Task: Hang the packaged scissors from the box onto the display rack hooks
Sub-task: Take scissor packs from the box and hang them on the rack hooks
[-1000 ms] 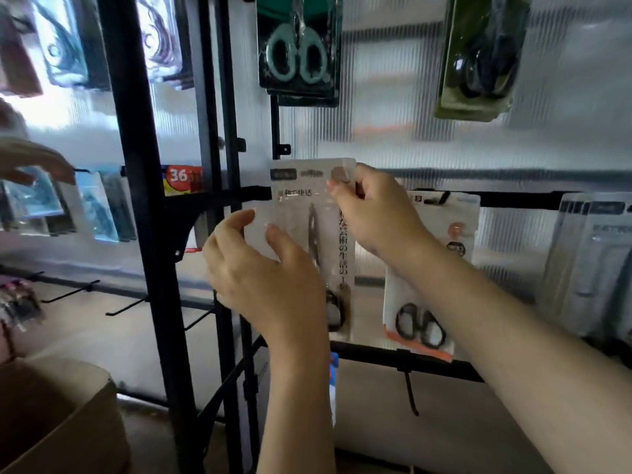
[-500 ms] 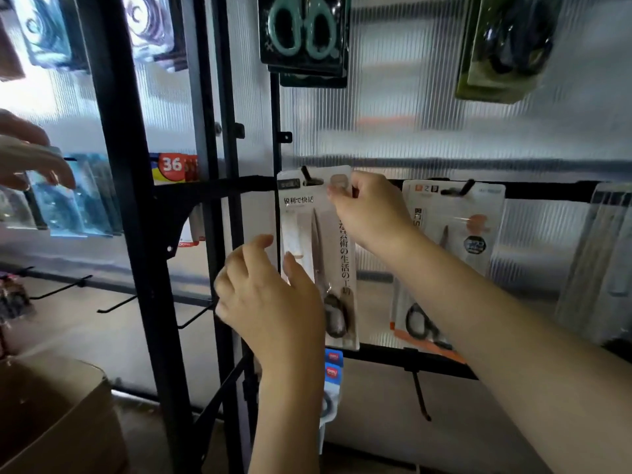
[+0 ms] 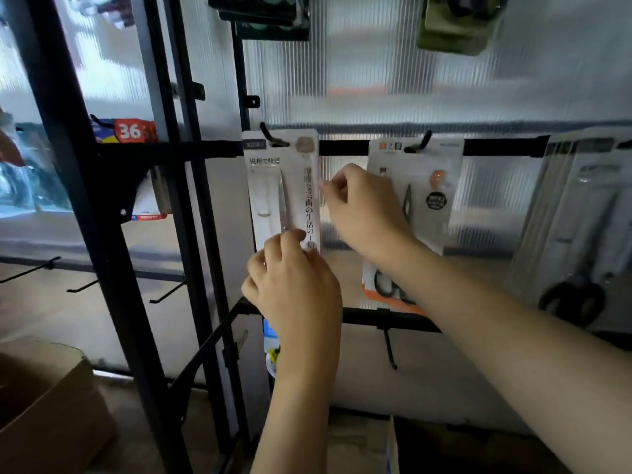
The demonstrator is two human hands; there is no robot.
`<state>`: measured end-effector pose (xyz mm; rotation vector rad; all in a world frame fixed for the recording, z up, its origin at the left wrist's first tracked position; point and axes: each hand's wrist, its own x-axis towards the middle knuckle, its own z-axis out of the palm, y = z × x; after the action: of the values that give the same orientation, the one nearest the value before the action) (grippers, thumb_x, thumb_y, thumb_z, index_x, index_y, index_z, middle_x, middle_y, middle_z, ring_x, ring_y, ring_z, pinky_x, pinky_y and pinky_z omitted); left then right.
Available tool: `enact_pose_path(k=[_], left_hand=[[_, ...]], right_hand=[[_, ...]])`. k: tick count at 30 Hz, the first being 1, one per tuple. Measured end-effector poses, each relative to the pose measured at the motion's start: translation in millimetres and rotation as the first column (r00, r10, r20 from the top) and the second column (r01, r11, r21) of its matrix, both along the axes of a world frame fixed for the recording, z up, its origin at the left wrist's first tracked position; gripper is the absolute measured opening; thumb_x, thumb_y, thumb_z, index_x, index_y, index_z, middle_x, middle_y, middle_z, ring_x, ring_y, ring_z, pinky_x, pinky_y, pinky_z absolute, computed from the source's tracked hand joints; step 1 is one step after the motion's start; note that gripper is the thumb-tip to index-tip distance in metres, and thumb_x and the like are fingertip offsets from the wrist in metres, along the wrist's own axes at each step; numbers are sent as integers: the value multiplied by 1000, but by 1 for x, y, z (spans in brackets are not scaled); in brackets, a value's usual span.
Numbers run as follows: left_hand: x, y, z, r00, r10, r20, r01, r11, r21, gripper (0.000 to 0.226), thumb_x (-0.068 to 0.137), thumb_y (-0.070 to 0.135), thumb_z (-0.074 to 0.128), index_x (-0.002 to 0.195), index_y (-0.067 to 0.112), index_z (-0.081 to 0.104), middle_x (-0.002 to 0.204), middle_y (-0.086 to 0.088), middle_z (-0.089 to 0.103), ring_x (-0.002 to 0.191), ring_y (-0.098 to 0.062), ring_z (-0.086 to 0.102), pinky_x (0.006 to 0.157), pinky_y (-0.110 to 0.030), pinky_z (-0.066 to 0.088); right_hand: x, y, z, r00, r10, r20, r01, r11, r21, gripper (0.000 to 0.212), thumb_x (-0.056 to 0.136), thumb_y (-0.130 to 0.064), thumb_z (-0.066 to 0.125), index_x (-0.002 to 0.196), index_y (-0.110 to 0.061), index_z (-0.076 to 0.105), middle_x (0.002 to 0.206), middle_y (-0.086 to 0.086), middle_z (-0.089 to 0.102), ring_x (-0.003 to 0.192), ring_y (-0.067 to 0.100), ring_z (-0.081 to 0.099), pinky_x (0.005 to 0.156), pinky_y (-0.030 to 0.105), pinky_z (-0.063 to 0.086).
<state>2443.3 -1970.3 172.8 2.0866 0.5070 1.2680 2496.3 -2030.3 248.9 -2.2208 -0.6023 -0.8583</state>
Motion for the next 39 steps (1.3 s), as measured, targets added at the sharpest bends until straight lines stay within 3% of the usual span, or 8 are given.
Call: enact_pose_path(k=[5,11,18,25,28,32,36,39], left_hand=[[-1,-31,-13,990,-96,-103,108,987,120,28,91,18,52,118,21,59,125,2,58,120,-27,42,95,-42,27],[-21,-72,-17,983,-182,15,164,914,370,27,88,17,57,115,19,62,123,0,62,122,-31,46,96,-46,32],[-28,-127,-75,912,-402,-79,368,721,587,35,86,18,58,120,13,60,135,-14,53,131,-37,40,106,-52,30],[-34,-160,-184,774,-581,-252,574,475,667,28,90,18,53,115,9,62,129,-14,57,128,-32,46,107,-50,35],[-30,-156,-237,710,-496,-500,691,352,632,34,88,19,49,119,8,59,130,-14,56,128,-33,46,106,-48,34],[-29,-149,-293,415,-109,-903,905,145,399,56,94,29,47,145,15,28,154,-8,22,144,-27,13,116,-44,11],[-31,-147,-337,279,264,-924,955,21,294,67,95,34,46,149,13,12,155,-13,15,143,-31,11,116,-48,12],[-36,-156,-353,233,435,-870,971,-55,232,68,94,29,46,149,10,11,152,-15,21,139,-33,19,114,-50,17]], right_hand=[[-18,-43,-29,962,-45,271,74,992,-97,24,98,-19,48,113,-3,59,105,12,66,97,25,61,76,23,41],[-34,-120,-67,793,-130,595,257,957,-135,33,94,-12,53,123,2,57,130,18,57,126,34,48,108,41,34],[-51,-202,-163,771,-339,539,542,794,-276,50,101,-31,39,145,-9,33,151,14,33,140,29,24,116,43,10],[-84,-238,-276,825,-460,328,565,703,-432,55,100,-31,32,148,-7,22,155,13,23,144,27,18,117,44,5],[-102,-257,-330,866,-450,220,486,650,-584,56,98,-28,43,147,-8,26,155,12,25,144,28,20,118,45,9],[-128,-277,-386,870,-488,70,369,549,-750,62,88,-31,61,141,-5,41,150,13,35,141,29,30,117,44,6],[-157,-298,-425,848,-526,-60,260,513,-818,63,83,-29,68,136,-2,47,146,15,42,138,30,34,114,42,1],[-175,-312,-448,834,-536,-135,218,544,-811,60,79,-24,72,131,0,52,140,17,48,133,32,41,112,45,11]])
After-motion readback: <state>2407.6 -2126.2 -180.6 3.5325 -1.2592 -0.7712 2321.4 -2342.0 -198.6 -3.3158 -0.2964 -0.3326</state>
